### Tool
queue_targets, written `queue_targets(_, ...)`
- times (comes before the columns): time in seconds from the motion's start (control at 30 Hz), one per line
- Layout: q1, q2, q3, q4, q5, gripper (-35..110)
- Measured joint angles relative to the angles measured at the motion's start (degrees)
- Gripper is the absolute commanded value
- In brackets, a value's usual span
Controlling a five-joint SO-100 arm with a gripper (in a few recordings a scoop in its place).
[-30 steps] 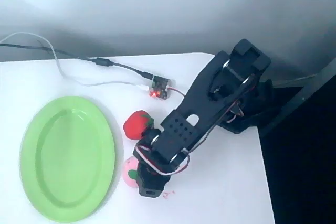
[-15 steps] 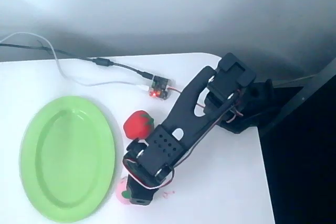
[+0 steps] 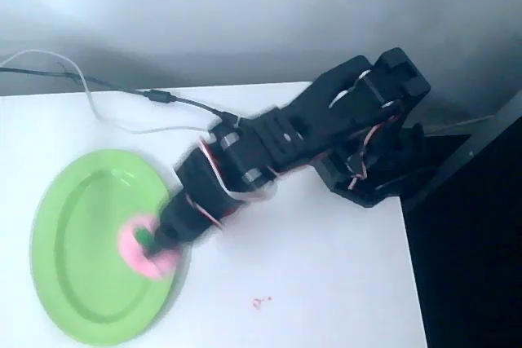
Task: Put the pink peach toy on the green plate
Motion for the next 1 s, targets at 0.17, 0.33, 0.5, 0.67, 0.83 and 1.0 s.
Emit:
queue_targets(0.17, 7.12, -12.13, -8.26, -0.18, -5.54, 0)
queue_targets(0.33, 6.42, -31.55, -20.65, -0.26, -4.66, 0)
queue_targets(0.5, 5.36, -41.84, -27.51, -0.70, -2.81, 0)
queue_targets(0.67, 5.19, -43.07, -29.53, 0.97, -3.43, 46)
queue_targets(0.83, 5.71, -43.15, -29.97, 1.76, -2.64, 55)
queue_targets(1.0, 6.42, -43.15, -30.76, 1.85, -3.08, 58)
